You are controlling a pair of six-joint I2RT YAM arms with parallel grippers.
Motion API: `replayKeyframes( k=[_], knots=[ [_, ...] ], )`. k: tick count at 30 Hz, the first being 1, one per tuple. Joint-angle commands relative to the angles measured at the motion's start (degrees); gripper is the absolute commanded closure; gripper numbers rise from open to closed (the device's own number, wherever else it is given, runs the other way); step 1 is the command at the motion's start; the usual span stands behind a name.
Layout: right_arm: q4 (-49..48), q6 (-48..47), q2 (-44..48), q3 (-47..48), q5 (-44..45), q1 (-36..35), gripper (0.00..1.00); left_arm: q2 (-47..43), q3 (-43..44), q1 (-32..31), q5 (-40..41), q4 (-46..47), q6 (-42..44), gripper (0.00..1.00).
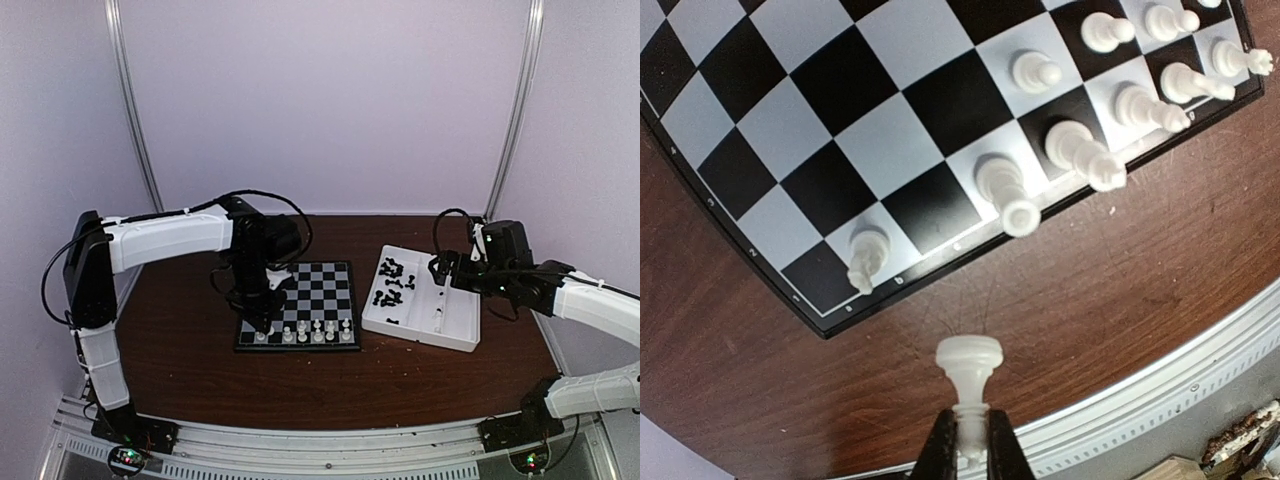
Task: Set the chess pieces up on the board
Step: Place the chess piece on the chessboard.
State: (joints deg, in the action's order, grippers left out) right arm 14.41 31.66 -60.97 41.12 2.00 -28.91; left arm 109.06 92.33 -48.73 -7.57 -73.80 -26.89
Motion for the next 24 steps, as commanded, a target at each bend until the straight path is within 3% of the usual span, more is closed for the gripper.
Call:
replayKeyframes(
  k=[1,24],
  knots=[
    [0.37,-0.45,0.22,0.53,1.09,0.39,0.00,2.36,2.16,1.36,-2.49,-0.67,1.24,1.00],
    [-0.51,-1.06,-1.78,0.36,0.57,1.30,0.00,10.75,4.70,4.80,-6.84,1.62,-0.95,1.00]
  ],
)
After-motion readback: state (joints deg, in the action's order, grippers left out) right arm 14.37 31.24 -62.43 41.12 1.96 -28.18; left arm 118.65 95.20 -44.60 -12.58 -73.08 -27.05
